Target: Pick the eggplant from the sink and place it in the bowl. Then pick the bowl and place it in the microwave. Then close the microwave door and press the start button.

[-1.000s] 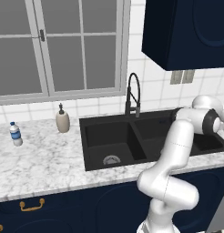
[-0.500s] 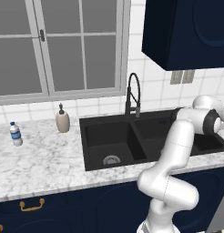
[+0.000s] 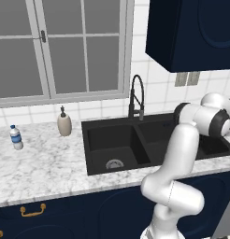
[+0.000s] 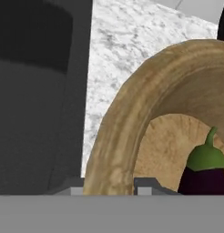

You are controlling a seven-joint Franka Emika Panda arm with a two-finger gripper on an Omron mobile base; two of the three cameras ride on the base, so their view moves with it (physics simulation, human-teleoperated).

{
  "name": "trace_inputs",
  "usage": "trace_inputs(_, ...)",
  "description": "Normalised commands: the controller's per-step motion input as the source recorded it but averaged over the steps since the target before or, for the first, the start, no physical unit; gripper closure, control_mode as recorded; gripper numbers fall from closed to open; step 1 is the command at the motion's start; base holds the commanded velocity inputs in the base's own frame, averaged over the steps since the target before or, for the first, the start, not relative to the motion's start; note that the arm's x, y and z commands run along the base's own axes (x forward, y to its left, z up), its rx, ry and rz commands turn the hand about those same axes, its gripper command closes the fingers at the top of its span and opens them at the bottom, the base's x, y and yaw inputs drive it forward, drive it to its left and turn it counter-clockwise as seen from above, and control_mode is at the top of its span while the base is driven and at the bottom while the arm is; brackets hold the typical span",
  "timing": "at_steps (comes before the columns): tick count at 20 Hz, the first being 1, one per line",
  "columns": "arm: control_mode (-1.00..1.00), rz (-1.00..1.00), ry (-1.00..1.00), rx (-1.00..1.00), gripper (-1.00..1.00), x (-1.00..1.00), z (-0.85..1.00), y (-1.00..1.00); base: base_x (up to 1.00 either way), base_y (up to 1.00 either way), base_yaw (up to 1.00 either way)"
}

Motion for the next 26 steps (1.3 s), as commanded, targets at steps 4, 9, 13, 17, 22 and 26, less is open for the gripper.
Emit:
trace_inputs(4, -1.00, 0.30, -0.09, -0.19, 1.00, -0.42, 0.33, 0.14, 0.00, 0.00, 0.00)
trace_inputs(9, -1.00, 0.24, 0.01, -0.11, 1.00, -0.31, 0.63, 0.00, 0.00, 0.00, 0.00)
trace_inputs(13, -1.00, 0.21, 0.11, -0.13, 1.00, -0.26, 0.82, 0.00, 0.00, 0.00, 0.00)
trace_inputs(17, -1.00, 0.18, 0.10, -0.01, 1.00, -0.27, 0.63, -0.50, 0.00, 0.00, 0.00)
trace_inputs(22, -1.00, 0.10, 0.07, 0.16, 1.00, -0.41, 0.41, -0.71, 0.00, 0.00, 0.00)
trace_inputs(26, -1.00, 0.11, 0.00, 0.05, 1.00, -0.94, 0.18, -0.08, 0.00, 0.00, 0.00)
